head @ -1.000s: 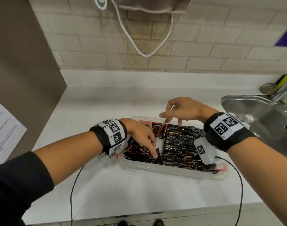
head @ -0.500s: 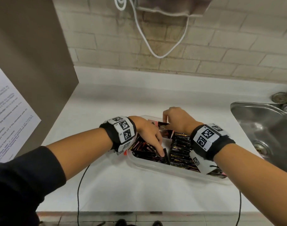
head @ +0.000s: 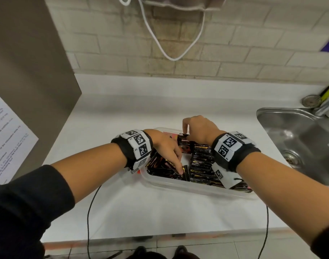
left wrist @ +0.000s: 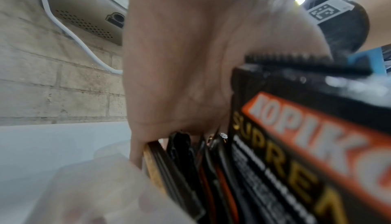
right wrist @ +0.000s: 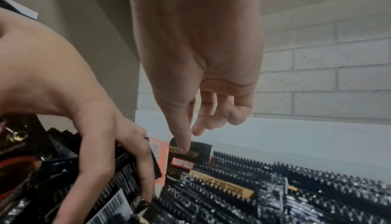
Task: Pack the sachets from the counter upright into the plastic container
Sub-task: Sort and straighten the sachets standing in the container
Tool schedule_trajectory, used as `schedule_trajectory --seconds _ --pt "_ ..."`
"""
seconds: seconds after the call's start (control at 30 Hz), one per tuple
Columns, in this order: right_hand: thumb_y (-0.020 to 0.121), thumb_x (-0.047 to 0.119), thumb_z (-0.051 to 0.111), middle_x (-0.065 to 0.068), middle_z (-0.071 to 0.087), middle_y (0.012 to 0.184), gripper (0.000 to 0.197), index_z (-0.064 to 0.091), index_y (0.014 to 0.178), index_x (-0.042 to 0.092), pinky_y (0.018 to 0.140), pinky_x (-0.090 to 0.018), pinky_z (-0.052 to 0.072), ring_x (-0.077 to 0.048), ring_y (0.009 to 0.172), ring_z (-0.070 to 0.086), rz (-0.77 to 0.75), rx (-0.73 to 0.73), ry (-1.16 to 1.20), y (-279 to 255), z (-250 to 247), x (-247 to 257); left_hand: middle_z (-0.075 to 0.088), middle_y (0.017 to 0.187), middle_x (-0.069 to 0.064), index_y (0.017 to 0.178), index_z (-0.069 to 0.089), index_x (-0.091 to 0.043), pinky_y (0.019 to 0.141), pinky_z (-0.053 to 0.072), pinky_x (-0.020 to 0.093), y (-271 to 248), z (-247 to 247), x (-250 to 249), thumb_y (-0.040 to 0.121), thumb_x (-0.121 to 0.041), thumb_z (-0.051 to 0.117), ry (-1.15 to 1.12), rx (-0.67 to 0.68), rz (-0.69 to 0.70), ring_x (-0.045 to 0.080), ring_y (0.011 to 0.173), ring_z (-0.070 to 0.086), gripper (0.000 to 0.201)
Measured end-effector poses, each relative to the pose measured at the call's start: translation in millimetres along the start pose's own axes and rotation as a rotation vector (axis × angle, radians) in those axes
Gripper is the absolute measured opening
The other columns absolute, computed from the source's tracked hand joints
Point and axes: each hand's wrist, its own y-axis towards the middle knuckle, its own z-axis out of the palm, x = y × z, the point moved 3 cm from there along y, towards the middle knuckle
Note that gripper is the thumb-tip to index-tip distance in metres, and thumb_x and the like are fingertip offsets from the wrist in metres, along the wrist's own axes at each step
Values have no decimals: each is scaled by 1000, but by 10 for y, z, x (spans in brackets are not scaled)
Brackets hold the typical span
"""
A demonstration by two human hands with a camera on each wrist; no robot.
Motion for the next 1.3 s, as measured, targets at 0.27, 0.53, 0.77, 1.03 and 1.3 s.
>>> schedule_trajectory --seconds 0.27,0.53,0.77,1.03,1.3 --pt "87 10 68 -2 66 100 20 61 84 29 77 -36 55 -24 93 63 1 -62 7 35 26 -32 50 134 -8 110 70 -34 92 28 32 -12 -8 68 80 -71 64 -67 -9 31 15 124 38 48" --pt "86 4 65 -3 65 97 19 66 84 23 70 -31 48 -24 87 61 -28 -65 -47 52 40 -23 50 132 -10 110 70 -35 92 27 32 -3 -8 78 81 -71 64 -81 -6 34 14 121 38 47" --pt "81 14 76 8 58 86 14 69 92 20 65 -24 42 -17 84 59 -102 162 89 -21 -56 67 48 136 -9 107 71 -39 96 28 34 -1 -13 109 80 -72 64 -88 -4 40 16 128 36 44" --pt "77 34 83 12 73 91 25 80 96 19 85 -27 46 -6 92 61 -96 627 64 -200 110 171 57 124 -12 96 73 -37 106 37 36 -22 -69 125 79 -69 68 -145 -10 51 12 117 49 37" --pt "80 26 82 22 68 70 8 79 87 25 62 -14 36 9 69 56 -121 568 87 -245 192 305 68 117 -11 99 75 -27 109 43 38 -25 -88 107 77 -57 77 -181 -29 55 13 115 57 37"
